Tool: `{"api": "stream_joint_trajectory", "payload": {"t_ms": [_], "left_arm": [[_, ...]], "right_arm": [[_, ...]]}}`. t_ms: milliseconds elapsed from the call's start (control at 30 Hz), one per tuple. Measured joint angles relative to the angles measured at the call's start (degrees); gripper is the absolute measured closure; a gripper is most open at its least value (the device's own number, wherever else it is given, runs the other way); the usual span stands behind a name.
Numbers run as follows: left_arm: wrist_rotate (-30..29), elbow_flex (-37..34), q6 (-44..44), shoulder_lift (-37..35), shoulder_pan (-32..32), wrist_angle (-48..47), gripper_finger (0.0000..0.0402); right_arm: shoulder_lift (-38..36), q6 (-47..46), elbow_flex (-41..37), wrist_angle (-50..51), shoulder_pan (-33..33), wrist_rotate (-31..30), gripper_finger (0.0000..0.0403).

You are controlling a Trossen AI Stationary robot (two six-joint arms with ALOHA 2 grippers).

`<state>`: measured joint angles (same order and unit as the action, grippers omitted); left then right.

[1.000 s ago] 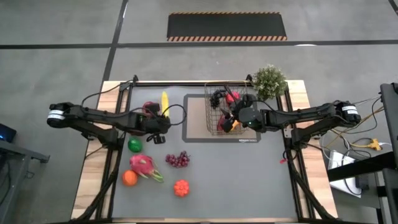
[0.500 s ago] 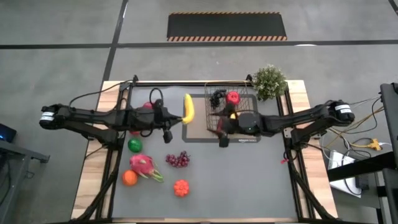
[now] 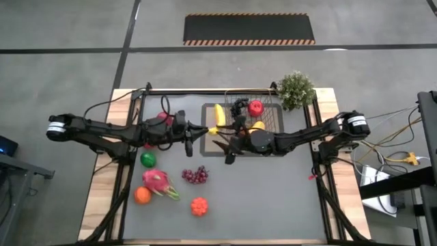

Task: Build produce basket
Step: Put the banana into the wire basket

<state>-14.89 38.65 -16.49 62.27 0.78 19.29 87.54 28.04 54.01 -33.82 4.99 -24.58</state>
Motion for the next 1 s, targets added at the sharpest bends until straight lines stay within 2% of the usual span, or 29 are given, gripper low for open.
{"api": "stream_joint_trajectory", "payload": {"t_ms": [100,200,467,667,1000], "left_arm": [[-0.01,-0.97,-1.15,0.32,-0.01,3.97,0.0396],[0.01,-1.6,-1.18,0.3,0.01,4.51,0.0396],[-0.4,-1.65,-1.01,0.28,-0.02,4.54,0.0374],[-0.47,-1.65,2.29,0.21,-0.02,4.99,0.0334],[-0.34,-1.54,5.43,-1.17,-0.02,5.81,0.0232]], "right_arm": [[2.1,1.79,2.29,-0.03,0.02,-5.75,0.0146],[3.64,3.38,3.72,0.1,0.01,-8.52,0.0166],[4.44,2.88,4.42,0.29,0.09,-8.02,0.0279],[3.85,0.53,4.33,1.17,0.06,-8.46,0.0279],[2.84,-6.29,4.93,4.18,-0.01,-9.02,0.028]]}}
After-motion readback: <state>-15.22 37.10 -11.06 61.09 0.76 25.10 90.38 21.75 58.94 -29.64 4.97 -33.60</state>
